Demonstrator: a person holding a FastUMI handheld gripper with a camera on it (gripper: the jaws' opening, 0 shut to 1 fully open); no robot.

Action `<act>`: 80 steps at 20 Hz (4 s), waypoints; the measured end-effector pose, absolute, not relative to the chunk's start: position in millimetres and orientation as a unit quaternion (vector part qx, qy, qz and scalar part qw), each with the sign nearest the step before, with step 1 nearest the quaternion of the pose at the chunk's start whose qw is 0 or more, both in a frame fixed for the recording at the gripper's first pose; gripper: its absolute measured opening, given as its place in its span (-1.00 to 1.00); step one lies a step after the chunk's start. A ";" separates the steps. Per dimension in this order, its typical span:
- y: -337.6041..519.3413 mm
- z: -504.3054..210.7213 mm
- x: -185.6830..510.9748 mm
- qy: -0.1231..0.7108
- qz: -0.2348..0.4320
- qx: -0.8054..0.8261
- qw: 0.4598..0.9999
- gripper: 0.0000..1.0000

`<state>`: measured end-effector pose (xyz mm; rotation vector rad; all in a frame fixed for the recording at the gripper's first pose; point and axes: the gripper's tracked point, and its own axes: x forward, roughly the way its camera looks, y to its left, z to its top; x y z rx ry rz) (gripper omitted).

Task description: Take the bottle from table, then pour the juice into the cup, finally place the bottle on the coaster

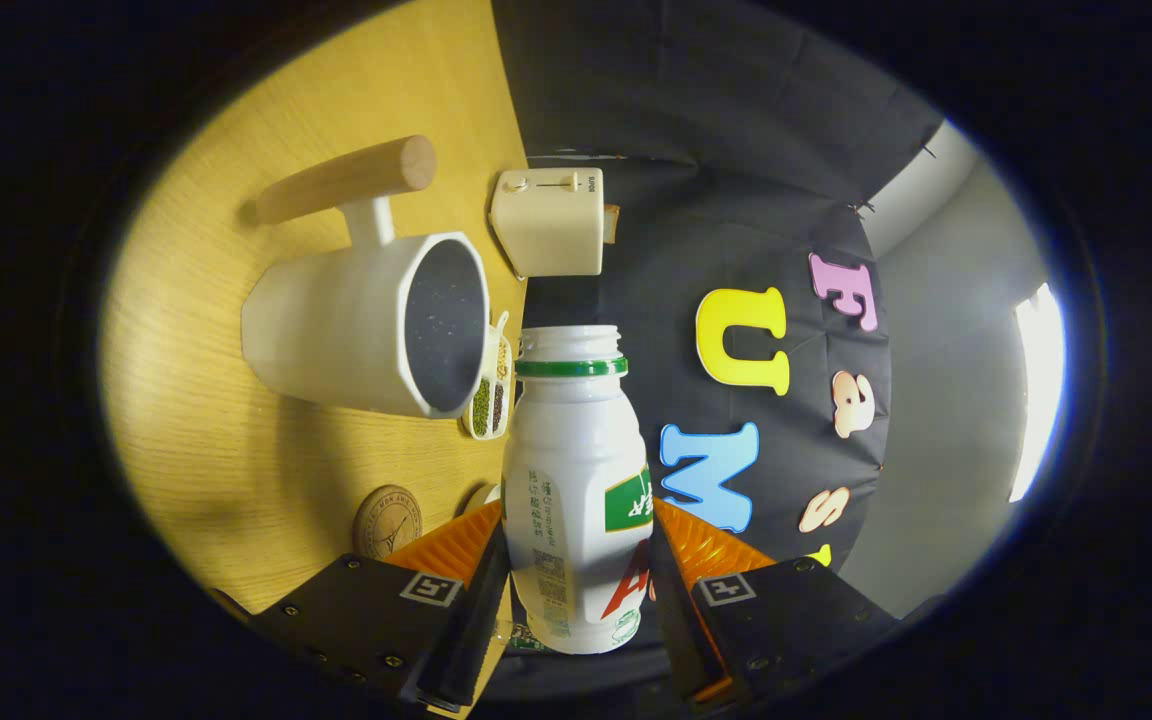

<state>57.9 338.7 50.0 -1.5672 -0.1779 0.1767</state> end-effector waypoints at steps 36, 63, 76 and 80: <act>319.3 96.6 58.3 -0.084 0.116 -0.221 0.965 0.41; 296.7 64.8 98.4 0.000 0.135 -0.001 0.991 0.42; 300.5 34.2 125.8 0.031 0.131 0.010 0.991 0.42; 302.4 24.8 132.0 0.037 0.129 0.014 0.991 0.42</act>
